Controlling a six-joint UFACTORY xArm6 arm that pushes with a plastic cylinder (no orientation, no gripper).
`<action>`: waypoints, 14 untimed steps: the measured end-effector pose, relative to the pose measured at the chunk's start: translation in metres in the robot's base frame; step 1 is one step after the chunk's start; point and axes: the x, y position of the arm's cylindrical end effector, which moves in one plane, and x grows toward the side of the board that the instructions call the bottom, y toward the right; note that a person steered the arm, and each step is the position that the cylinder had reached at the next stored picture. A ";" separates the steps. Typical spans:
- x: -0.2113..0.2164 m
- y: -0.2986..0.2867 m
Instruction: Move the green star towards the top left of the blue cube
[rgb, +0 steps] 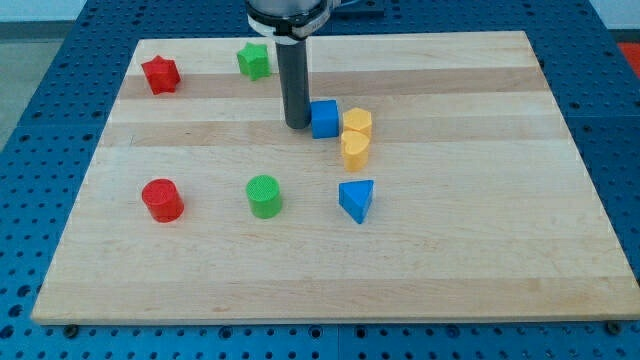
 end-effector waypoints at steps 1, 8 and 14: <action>0.002 0.003; -0.176 -0.037; -0.136 -0.094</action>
